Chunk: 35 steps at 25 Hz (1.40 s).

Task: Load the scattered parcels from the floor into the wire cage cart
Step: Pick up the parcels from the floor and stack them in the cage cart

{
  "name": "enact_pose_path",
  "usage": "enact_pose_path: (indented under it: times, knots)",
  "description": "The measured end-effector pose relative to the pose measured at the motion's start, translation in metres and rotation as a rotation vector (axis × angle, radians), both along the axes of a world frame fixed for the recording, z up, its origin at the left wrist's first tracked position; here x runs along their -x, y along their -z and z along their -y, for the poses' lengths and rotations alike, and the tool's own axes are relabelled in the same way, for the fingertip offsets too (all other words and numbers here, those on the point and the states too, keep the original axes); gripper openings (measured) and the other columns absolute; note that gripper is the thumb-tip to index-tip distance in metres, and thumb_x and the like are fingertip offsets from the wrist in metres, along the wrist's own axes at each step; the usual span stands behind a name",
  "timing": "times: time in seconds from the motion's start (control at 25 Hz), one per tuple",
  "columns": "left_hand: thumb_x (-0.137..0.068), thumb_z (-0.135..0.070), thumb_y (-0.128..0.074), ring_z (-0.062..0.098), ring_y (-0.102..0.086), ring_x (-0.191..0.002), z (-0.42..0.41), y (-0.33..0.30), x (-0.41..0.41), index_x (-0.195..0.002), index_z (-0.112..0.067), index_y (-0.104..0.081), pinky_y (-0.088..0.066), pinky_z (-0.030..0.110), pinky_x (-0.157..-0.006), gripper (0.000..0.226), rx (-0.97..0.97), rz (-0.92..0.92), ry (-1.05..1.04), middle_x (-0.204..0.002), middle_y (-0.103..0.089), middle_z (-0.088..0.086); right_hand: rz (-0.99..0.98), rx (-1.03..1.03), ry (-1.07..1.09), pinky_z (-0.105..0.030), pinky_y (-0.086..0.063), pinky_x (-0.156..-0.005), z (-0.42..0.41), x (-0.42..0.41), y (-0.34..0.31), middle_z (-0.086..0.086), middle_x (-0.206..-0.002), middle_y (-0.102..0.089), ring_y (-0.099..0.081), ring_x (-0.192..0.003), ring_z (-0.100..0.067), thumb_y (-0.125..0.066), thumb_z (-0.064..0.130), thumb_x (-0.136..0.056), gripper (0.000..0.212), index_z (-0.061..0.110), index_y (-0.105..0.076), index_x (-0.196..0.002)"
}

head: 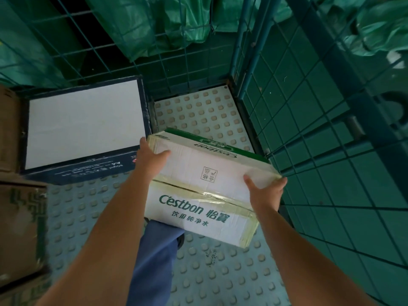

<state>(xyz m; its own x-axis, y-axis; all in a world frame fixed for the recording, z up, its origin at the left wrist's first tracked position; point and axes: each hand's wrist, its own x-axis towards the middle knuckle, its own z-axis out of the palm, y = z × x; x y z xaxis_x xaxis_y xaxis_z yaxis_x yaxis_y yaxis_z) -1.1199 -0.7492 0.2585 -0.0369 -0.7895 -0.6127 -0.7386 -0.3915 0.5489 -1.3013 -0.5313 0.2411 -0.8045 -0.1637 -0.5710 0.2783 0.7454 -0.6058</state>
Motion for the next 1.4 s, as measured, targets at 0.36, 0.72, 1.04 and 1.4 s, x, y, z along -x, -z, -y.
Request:
enact_pose_path:
  times: [0.36,0.72,1.04,1.4]
  knots:
    - [-0.086,-0.004,-0.062,0.031,-0.038,-0.134,-0.017,0.027,-0.021,-0.154,-0.030,0.005,-0.045,0.037,-0.091,0.099,-0.096,-0.046,0.041,-0.155,-0.026,0.008,-0.252,-0.284,-0.589,-0.050,-0.016,-0.118,0.052,0.047,0.011,-0.011,-0.159,0.020,0.005,-0.148,-0.031,-0.063,0.037,-0.091,0.102,0.020,0.017,-0.152]
    - [-0.096,-0.057,-0.040,0.034,-0.063,-0.096,-0.037,0.062,-0.019,-0.147,-0.026,-0.023,-0.057,0.043,-0.075,0.062,-0.439,-0.036,-0.123,-0.139,-0.046,0.012,0.107,-0.472,-0.249,-0.059,-0.039,-0.103,0.048,0.057,0.062,-0.021,-0.157,-0.008,-0.032,-0.134,-0.048,-0.065,0.063,-0.078,0.111,0.027,0.010,-0.153]
    - [-0.093,-0.014,-0.058,0.029,-0.054,-0.110,-0.020,0.074,0.010,-0.136,-0.010,-0.038,-0.051,0.037,-0.088,0.047,-0.206,-0.071,-0.202,-0.129,-0.050,0.012,0.143,-0.105,-0.053,-0.041,-0.051,-0.088,0.100,0.045,0.056,-0.017,-0.149,-0.023,-0.053,-0.116,-0.038,-0.073,0.022,-0.084,0.096,0.030,-0.006,-0.152]
    - [-0.087,0.007,-0.052,0.026,-0.044,-0.124,0.028,0.080,0.054,-0.154,-0.015,-0.012,-0.039,0.002,-0.047,0.081,-0.092,-0.172,-0.347,-0.157,-0.014,0.014,0.154,0.002,-0.447,-0.028,-0.046,-0.089,0.183,0.080,0.063,-0.007,-0.156,-0.029,-0.052,-0.117,-0.027,-0.057,0.013,-0.096,0.072,0.024,-0.017,-0.154]
